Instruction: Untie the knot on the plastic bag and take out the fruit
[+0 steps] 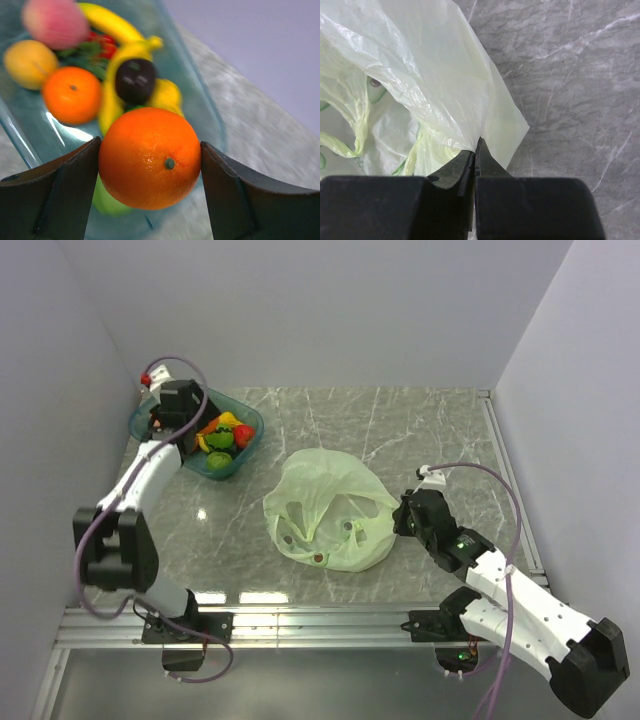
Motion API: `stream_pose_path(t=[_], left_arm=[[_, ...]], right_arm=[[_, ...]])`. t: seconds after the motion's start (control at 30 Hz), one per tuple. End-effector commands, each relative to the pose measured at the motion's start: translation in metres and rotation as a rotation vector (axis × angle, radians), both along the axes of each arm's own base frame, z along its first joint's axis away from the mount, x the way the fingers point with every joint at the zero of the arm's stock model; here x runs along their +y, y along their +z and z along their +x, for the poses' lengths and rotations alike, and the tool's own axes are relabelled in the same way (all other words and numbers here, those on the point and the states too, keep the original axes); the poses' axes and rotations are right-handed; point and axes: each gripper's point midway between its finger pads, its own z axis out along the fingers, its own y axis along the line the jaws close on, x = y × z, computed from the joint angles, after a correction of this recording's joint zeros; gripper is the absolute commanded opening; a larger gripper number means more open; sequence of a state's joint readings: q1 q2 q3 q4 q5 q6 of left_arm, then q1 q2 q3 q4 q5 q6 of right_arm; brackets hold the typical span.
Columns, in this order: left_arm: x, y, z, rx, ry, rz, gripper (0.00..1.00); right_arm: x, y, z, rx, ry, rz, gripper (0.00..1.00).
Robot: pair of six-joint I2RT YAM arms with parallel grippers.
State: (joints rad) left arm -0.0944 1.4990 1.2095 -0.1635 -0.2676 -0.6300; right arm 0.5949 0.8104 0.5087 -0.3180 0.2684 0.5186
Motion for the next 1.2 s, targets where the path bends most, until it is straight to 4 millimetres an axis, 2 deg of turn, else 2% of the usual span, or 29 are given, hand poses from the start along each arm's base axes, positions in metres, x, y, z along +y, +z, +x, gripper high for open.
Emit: stream_pose_path(t=[0.0, 0.03, 0.07, 0.1, 0.2, 0.23, 0.3, 0.33, 0.37, 0.53, 0.57, 0.63, 0.67, 0.7, 0.73, 0.77, 0.8, 0.83, 0.87, 0.93, 0.97, 1.03, 1.07, 1.1, 1.13, 1.17], left_arm=[[0.039, 0.005, 0.037, -0.036, 0.099, -0.045, 0.14], [0.051, 0.016, 0.047, -0.056, 0.115, -0.047, 0.17], [0.058, 0.002, 0.054, -0.019, 0.127, -0.036, 0.23], [0.069, 0.007, 0.058, -0.015, 0.148, -0.032, 0.27], [0.086, -0.003, 0.059, 0.024, 0.176, -0.017, 0.46], [0.087, -0.003, 0.059, 0.017, 0.175, -0.012, 0.62], [0.093, 0.004, 0.055, -0.006, 0.183, -0.003, 0.81], [0.093, 0.002, 0.053, -0.010, 0.179, -0.001, 0.95], [0.093, 0.006, 0.049, -0.012, 0.173, 0.003, 0.99], [0.083, 0.016, 0.034, -0.006, 0.133, -0.027, 0.99], [0.080, 0.028, 0.027, -0.026, 0.124, -0.033, 0.99], [0.073, 0.037, 0.015, -0.033, 0.095, -0.050, 0.99], [0.069, 0.058, 0.003, -0.073, 0.078, -0.049, 0.99], [0.064, 0.061, -0.007, -0.067, 0.059, -0.053, 0.99], [0.059, 0.087, -0.024, -0.123, 0.034, -0.052, 0.99], [0.054, 0.097, -0.034, -0.148, 0.009, -0.051, 0.99], [0.049, 0.096, -0.046, -0.149, -0.014, -0.052, 0.99], [0.043, 0.103, -0.057, -0.164, -0.046, -0.054, 0.99], [0.039, 0.125, -0.079, -0.222, -0.065, -0.031, 0.99], [0.038, 0.125, -0.106, -0.206, -0.080, 0.005, 0.99], [0.035, 0.142, -0.130, -0.257, -0.087, 0.025, 0.99], [0.035, 0.138, -0.158, -0.240, -0.090, 0.056, 0.99], [0.038, 0.148, -0.182, -0.273, -0.065, 0.070, 0.99], [0.038, 0.153, -0.194, -0.280, -0.058, 0.075, 0.99], [0.035, 0.150, -0.214, -0.264, -0.063, 0.085, 0.99], [0.034, 0.152, -0.225, -0.270, -0.064, 0.096, 0.99]], right_arm=[[-0.002, 0.023, 0.008, -0.067, -0.023, 0.016, 0.00], [-0.002, 0.024, 0.008, -0.070, -0.022, 0.016, 0.00], [-0.004, 0.025, 0.009, -0.075, -0.027, 0.014, 0.00], [-0.006, 0.026, 0.009, -0.078, -0.035, 0.008, 0.00], [-0.013, 0.030, 0.012, -0.095, -0.067, -0.013, 0.00], [-0.015, 0.031, 0.012, -0.099, -0.074, -0.020, 0.00], [-0.018, 0.037, 0.015, -0.110, -0.103, -0.023, 0.00], [-0.022, 0.040, 0.017, -0.119, -0.128, -0.028, 0.00], [-0.025, 0.046, 0.019, -0.132, -0.145, -0.027, 0.00], [-0.054, 0.066, 0.028, -0.167, -0.270, -0.085, 0.00], [-0.061, 0.076, 0.032, -0.187, -0.305, -0.094, 0.00], [-0.083, 0.086, 0.033, -0.197, -0.392, -0.114, 0.00], [-0.097, 0.100, 0.034, -0.230, -0.462, -0.125, 0.00], [-0.106, 0.107, 0.033, -0.248, -0.507, -0.124, 0.00], [-0.113, 0.118, 0.029, -0.281, -0.543, -0.100, 0.00], [-0.122, 0.129, 0.026, -0.317, -0.590, -0.095, 0.00], [-0.126, 0.135, 0.023, -0.344, -0.607, -0.082, 0.00], [-0.131, 0.147, 0.018, -0.391, -0.631, -0.048, 0.00], [-0.135, 0.149, 0.015, -0.409, -0.649, -0.041, 0.00], [-0.148, 0.155, 0.005, -0.450, -0.711, -0.026, 0.03], [-0.151, 0.151, 0.002, -0.451, -0.726, -0.031, 0.07], [-0.160, 0.145, -0.006, -0.449, -0.770, -0.034, 0.20], [-0.162, 0.140, -0.008, -0.440, -0.780, -0.038, 0.27], [-0.162, 0.135, -0.011, -0.424, -0.775, -0.037, 0.47], [-0.160, 0.135, -0.013, -0.427, -0.768, -0.007, 0.55], [-0.158, 0.136, -0.014, -0.430, -0.756, 0.010, 0.60]])
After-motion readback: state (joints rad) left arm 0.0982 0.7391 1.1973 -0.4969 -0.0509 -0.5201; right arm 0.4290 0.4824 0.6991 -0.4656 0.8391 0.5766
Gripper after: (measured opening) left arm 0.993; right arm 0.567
